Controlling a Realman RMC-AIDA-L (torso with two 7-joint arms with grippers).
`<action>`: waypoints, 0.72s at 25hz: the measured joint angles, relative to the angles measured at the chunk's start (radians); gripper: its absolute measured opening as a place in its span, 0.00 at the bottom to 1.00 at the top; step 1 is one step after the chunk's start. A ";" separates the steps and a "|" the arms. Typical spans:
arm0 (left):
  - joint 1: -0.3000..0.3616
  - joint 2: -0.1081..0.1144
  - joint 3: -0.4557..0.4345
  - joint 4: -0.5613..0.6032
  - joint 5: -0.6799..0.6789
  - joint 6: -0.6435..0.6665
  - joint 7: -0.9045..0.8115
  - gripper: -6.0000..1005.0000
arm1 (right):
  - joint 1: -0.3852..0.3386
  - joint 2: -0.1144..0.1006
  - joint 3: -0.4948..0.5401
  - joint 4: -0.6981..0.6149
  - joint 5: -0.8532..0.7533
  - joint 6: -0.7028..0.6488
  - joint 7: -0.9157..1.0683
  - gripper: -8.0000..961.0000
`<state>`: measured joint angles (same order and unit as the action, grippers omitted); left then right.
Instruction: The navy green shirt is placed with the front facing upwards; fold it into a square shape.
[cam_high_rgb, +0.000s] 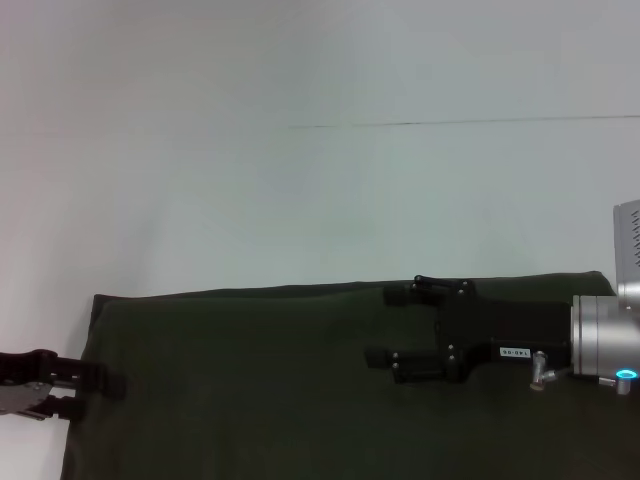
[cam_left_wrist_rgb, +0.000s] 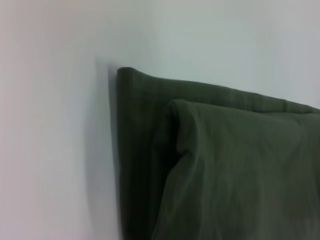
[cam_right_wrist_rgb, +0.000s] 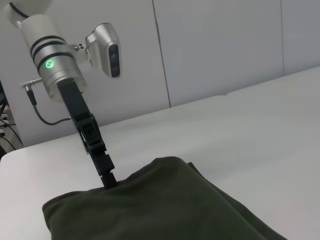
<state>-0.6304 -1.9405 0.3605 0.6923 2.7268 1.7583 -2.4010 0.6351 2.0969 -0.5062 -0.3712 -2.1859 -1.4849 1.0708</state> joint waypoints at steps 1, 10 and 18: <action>0.000 0.000 0.000 0.001 0.000 0.000 0.000 0.89 | 0.000 0.000 0.000 0.000 0.000 0.000 0.000 0.94; 0.004 0.024 -0.027 0.092 0.020 0.039 -0.041 0.89 | -0.002 -0.002 0.007 0.000 0.000 0.003 0.001 0.94; 0.005 0.016 -0.017 0.084 0.050 0.029 -0.045 0.89 | -0.002 -0.002 0.005 0.002 0.000 0.013 0.001 0.94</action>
<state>-0.6258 -1.9244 0.3430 0.7764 2.7766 1.7869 -2.4463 0.6336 2.0953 -0.5013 -0.3697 -2.1860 -1.4714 1.0723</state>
